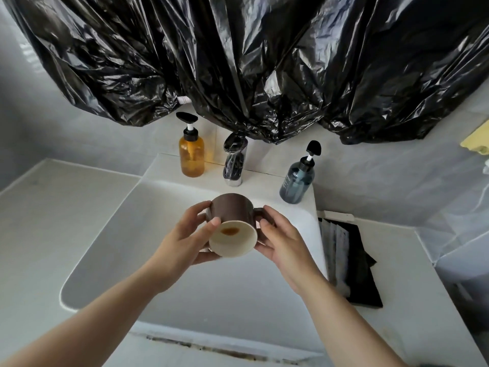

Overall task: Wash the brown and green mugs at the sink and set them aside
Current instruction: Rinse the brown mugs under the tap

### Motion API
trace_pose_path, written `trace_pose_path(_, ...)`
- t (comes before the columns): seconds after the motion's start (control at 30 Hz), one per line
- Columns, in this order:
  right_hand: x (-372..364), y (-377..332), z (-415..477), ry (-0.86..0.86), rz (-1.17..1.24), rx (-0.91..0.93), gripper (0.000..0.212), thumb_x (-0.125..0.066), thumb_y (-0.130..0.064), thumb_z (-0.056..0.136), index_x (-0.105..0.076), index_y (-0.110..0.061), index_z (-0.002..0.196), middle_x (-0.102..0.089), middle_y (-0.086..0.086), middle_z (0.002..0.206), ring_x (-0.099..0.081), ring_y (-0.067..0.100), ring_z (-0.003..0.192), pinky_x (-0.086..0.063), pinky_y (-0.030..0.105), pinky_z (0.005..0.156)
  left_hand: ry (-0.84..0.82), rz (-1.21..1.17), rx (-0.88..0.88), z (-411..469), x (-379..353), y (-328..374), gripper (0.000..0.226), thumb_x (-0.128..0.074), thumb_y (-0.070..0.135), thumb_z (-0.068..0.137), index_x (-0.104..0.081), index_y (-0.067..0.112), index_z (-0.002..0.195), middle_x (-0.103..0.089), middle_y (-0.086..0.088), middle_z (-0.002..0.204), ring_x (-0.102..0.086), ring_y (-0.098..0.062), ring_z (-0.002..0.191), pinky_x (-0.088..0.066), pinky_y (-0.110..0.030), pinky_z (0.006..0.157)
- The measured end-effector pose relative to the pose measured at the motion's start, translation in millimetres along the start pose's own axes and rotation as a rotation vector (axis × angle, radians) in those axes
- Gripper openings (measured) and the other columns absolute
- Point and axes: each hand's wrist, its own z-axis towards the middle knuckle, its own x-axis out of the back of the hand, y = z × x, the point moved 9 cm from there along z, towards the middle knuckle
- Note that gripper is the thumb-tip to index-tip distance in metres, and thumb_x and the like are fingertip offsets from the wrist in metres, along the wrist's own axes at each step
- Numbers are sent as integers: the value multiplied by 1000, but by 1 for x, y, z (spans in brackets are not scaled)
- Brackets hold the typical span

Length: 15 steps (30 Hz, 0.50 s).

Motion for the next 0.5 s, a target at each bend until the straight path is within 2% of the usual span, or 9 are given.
trace_pose_path(0.07,4,13,9,-3,-35,35,43,-50,-13,100,-44,-19,143,-59,-3,133,-62,13,116,-55,31,93,-16,30,-32,11,4,-13,63,-75,45,80,-49,35,136,-55,3,140,-70,-24,106,-60,-40,78)
trace_pose_path(0.17,10,28,25,-3,-60,123,44,-48,-12,100,-43,-19,143,-59,-10,130,-61,4,113,-54,30,94,-26,148,-110,28,12,-24,80,-74,43,74,-42,31,146,-50,5,144,-71,-19,104,-61,-38,79)
trace_pose_path(0.27,11,40,40,-26,-91,206,45,-48,-12,100,-41,-22,143,-58,-12,129,-60,9,117,-54,30,93,-38,277,-220,43,18,-29,82,-70,40,72,-41,31,147,-51,7,142,-71,-11,102,-61,-34,80)
trace_pose_path(0.33,14,46,46,-28,-163,284,45,-50,-13,100,-41,-27,142,-56,-11,132,-59,9,117,-56,26,88,-39,355,-271,51,24,-37,81,-71,39,70,-42,32,145,-53,5,137,-73,-12,97,-61,-32,78)
trace_pose_path(0.43,15,51,47,-40,-282,408,45,-52,-15,99,-39,-37,137,-53,-13,135,-59,2,114,-57,25,81,-49,479,-371,55,31,-46,78,-74,47,73,-42,36,143,-56,6,132,-75,-16,89,-60,-38,84)
trace_pose_path(0.5,16,52,45,-53,-278,463,48,-52,-14,99,-38,-33,140,-53,-15,133,-58,1,115,-58,23,79,-58,560,-472,55,32,-44,77,-75,58,75,-42,39,142,-62,13,127,-75,-17,89,-57,-43,90)
